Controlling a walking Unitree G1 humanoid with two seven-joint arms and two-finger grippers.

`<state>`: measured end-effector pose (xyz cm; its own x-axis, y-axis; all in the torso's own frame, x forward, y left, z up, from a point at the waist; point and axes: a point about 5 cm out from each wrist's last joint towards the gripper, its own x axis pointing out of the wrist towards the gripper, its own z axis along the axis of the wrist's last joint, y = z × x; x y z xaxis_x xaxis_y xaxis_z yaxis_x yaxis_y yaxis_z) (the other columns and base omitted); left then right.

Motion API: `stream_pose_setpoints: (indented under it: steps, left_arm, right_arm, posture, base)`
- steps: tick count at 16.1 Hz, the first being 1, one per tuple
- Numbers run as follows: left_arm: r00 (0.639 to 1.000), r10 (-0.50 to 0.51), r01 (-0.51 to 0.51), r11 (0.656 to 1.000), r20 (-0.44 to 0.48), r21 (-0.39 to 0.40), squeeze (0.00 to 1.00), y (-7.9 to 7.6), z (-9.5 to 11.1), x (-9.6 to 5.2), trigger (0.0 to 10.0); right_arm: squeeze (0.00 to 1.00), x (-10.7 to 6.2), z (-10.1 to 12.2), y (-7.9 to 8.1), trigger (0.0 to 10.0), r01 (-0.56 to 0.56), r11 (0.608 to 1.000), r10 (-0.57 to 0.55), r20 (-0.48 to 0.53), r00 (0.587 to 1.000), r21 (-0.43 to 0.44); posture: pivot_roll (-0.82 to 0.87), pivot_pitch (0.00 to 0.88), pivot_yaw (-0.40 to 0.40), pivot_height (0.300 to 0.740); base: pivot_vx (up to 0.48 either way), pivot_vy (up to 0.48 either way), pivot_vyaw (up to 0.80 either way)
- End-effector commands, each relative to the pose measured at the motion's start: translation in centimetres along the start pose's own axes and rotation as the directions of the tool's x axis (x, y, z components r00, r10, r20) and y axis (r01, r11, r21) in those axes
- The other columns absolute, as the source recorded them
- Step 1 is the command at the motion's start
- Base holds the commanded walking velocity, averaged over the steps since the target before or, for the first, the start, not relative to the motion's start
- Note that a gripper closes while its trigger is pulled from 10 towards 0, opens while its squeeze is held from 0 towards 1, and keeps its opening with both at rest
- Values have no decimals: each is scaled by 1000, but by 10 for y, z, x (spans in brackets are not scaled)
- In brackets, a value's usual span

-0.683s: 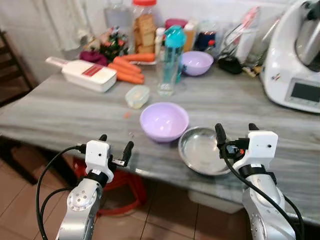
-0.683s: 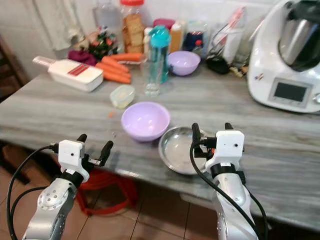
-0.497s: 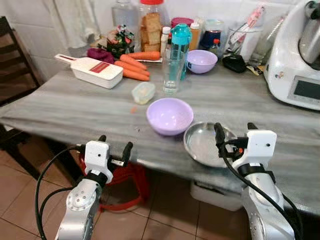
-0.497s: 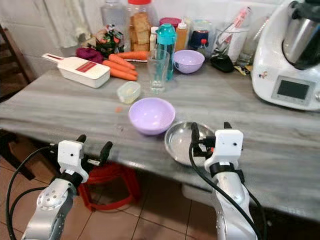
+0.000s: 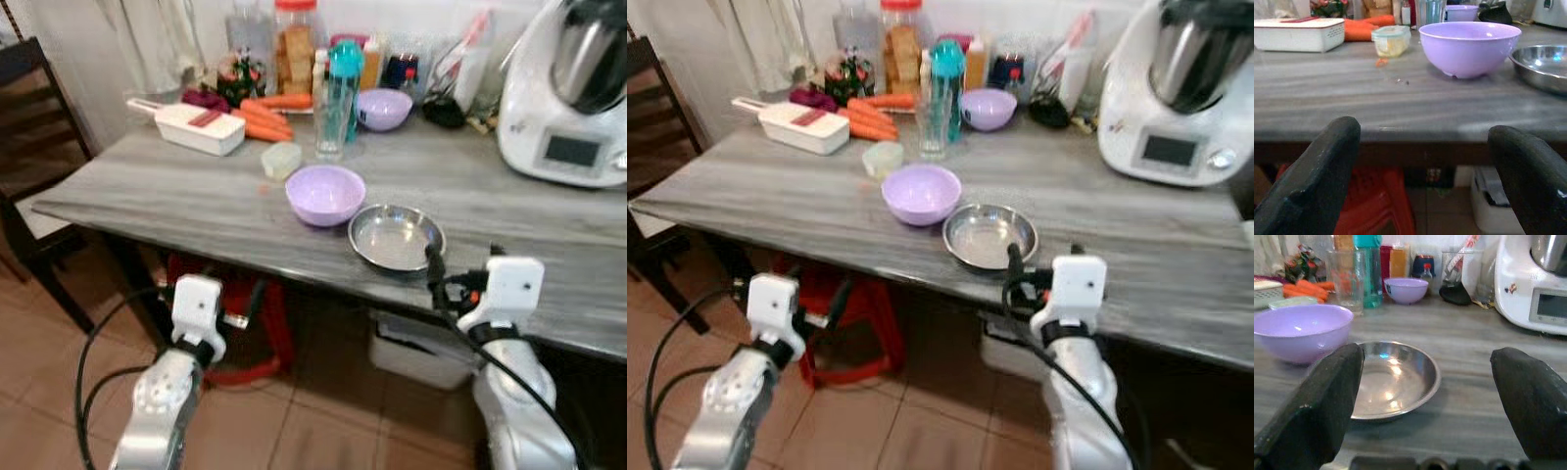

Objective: Setting the table

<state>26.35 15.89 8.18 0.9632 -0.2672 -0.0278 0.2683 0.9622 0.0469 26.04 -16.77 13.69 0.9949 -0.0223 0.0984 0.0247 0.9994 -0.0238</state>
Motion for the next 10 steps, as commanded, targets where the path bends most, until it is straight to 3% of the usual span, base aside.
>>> stream_pose_setpoints:
  steps: [1,10]
  left_arm:
    - [1000,4,-4,1000,-2,3,0,1,1,0,10000]
    - [1000,-11,11,1000,-15,13,0,-1,-1,-2,10000]
  right_arm:
    - [0,1,1,0,10000,-1,1000,1,4,1000,4]
    - [0,-4,-10,7,10000,-1,999,3,-45,999,48]
  posture:
    - [-2,0,14,740]
    - [-1,0,19,740]
  base:
    - [-322,0,0]
    - [-341,0,0]
